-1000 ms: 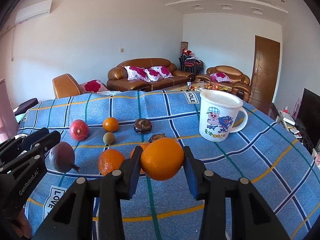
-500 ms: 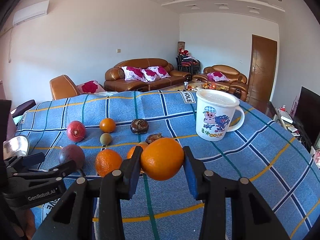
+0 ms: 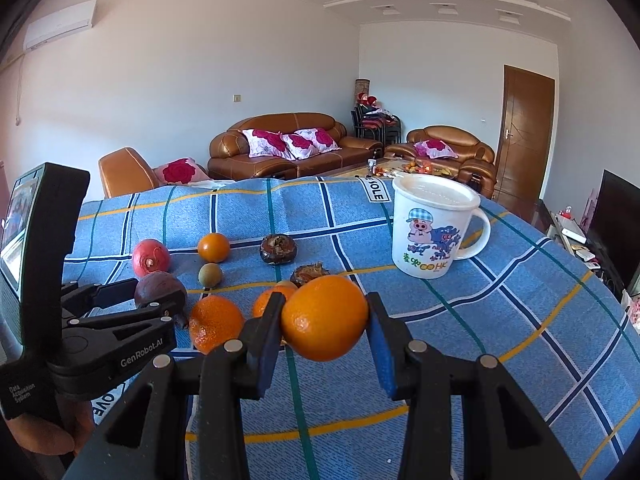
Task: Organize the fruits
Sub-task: 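Grasp the red onion with the left tool while the right tool holds the orange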
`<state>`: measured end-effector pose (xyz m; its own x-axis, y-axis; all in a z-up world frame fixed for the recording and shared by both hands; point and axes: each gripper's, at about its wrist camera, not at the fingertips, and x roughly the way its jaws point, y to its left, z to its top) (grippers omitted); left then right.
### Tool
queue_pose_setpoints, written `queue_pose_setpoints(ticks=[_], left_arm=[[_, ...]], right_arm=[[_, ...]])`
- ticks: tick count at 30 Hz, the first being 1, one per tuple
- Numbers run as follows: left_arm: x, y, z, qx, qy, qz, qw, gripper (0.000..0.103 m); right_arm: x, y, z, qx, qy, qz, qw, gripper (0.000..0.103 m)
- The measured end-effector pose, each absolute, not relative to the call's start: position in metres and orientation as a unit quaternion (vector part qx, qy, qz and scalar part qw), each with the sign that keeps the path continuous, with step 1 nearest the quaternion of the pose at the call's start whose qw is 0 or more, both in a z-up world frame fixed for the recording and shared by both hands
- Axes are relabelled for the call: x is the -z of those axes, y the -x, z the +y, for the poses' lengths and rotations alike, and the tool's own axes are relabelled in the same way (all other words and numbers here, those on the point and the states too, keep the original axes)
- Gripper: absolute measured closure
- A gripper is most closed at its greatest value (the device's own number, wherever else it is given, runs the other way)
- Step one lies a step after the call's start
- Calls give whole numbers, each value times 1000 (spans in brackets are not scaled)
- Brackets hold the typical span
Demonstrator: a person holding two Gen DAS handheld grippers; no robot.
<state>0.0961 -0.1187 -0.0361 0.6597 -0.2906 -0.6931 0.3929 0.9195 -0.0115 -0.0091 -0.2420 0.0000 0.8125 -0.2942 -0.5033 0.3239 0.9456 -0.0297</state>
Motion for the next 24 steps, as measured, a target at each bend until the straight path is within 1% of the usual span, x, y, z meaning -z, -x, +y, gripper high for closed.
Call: queue_pose_setpoints(ticks=[5, 9, 14, 15, 16, 18, 19, 20, 21, 23, 24], left_arm=[[35, -96, -108, 199, -40, 365, 909, 53], [24, -82, -90, 204, -9, 324, 924, 54], [13, -60, -75, 238, 6, 286, 928, 60], [10, -55, -71, 246, 8, 278, 929, 75], [7, -50, -67, 261, 12, 265, 928, 102], [1, -40, -58, 276, 21, 250, 928, 99], [0, -36, -55, 276, 16, 246, 929, 99], [1, -34, -54, 274, 5, 250, 929, 99], [3, -34, -53, 271, 2, 257, 928, 97], [11, -43, -50, 265, 14, 294, 918, 79], [14, -48, -48, 263, 27, 310, 913, 53]], right_arm=[[0, 9, -239, 169, -25, 258, 951, 60], [-3, 14, -235, 172, -15, 241, 955, 61], [-8, 23, -227, 168, 3, 210, 963, 61], [-9, 24, -225, 164, 7, 206, 965, 61], [-9, 25, -223, 161, 9, 202, 966, 61], [-10, 26, -223, 154, 9, 196, 968, 61], [-11, 26, -223, 151, 8, 195, 969, 61], [-11, 26, -224, 150, 5, 197, 969, 61], [-11, 25, -225, 152, 2, 199, 968, 61], [-11, 24, -227, 155, -3, 200, 967, 61], [-11, 24, -228, 156, -5, 200, 967, 61]])
